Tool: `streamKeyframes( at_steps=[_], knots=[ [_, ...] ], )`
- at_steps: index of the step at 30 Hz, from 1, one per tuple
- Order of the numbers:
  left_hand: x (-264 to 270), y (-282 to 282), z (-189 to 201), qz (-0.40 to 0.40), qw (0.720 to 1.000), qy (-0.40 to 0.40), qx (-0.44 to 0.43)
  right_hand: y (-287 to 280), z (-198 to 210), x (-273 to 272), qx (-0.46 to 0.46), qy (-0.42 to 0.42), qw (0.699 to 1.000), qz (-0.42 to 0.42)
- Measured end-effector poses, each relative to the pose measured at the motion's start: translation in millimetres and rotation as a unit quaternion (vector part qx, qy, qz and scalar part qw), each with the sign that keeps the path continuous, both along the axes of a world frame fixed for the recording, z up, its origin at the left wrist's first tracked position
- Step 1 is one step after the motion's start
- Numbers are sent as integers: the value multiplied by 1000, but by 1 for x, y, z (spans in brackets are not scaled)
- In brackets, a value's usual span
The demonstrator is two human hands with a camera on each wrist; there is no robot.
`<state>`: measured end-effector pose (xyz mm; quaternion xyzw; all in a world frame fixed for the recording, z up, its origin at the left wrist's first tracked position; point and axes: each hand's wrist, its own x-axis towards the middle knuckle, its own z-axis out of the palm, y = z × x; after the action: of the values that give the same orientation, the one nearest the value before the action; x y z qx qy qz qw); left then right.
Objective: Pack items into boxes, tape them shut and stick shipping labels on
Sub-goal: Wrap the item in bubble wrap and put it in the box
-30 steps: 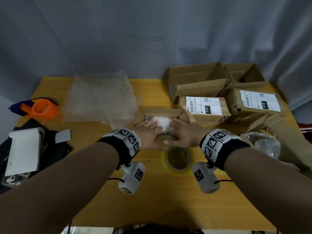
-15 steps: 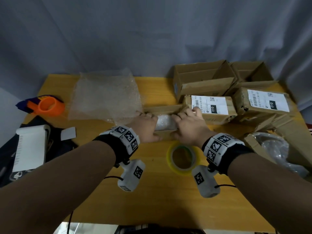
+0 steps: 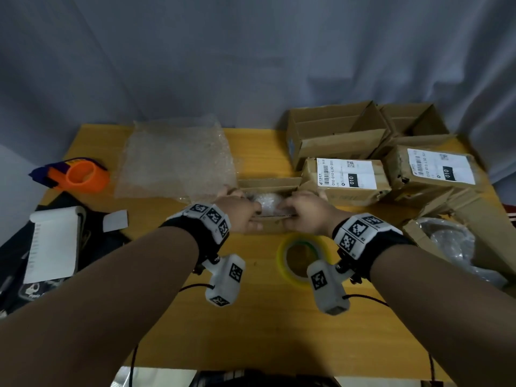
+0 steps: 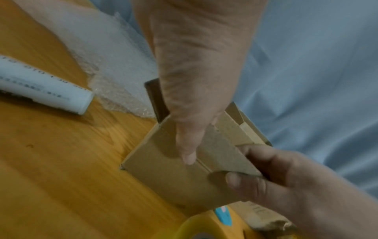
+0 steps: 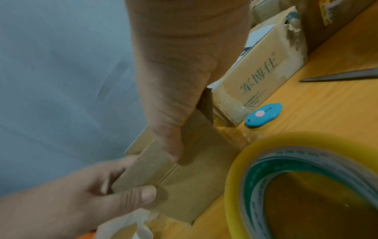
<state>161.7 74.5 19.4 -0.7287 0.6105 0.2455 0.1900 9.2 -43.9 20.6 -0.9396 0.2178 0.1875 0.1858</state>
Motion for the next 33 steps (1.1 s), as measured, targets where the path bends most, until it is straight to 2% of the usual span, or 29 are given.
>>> streamKeyframes(
  at_steps=[3, 6, 9, 11, 13, 16, 19, 23, 27, 30, 33],
  knots=[
    [6, 12, 7, 36, 986, 36, -159, -2, 1, -13, 25, -162, 985, -59],
    [10, 30, 13, 152, 943, 89, -282, -5, 1, -27, 68, -201, 966, -146],
    [11, 42, 13, 287, 897, 191, -278, -7, -5, -32, 121, -188, 952, -208],
    [10, 46, 9, 312, 885, 234, -253, -6, -7, -33, 139, -205, 943, -220],
    [9, 46, 6, 281, 900, 250, -220, -4, -7, -32, 160, -214, 938, -220],
    [2, 42, 4, 223, 928, 231, -189, 0, -9, -28, 170, -182, 951, -185],
    [0, 35, 1, 241, 920, 217, -221, 3, -11, -21, 175, -182, 951, -181],
    [6, 30, -5, 277, 905, 193, -261, 4, -9, -11, 98, -202, 953, -202],
    [4, 29, -7, 282, 911, 107, -280, 6, -8, -2, 46, -177, 963, -198],
    [1, 28, -8, 209, 935, 24, -284, 4, -10, 1, 3, -126, 974, -186],
    [4, 20, -11, 112, 965, 46, -231, 0, -14, 0, -51, -142, 978, -141]
  ],
)
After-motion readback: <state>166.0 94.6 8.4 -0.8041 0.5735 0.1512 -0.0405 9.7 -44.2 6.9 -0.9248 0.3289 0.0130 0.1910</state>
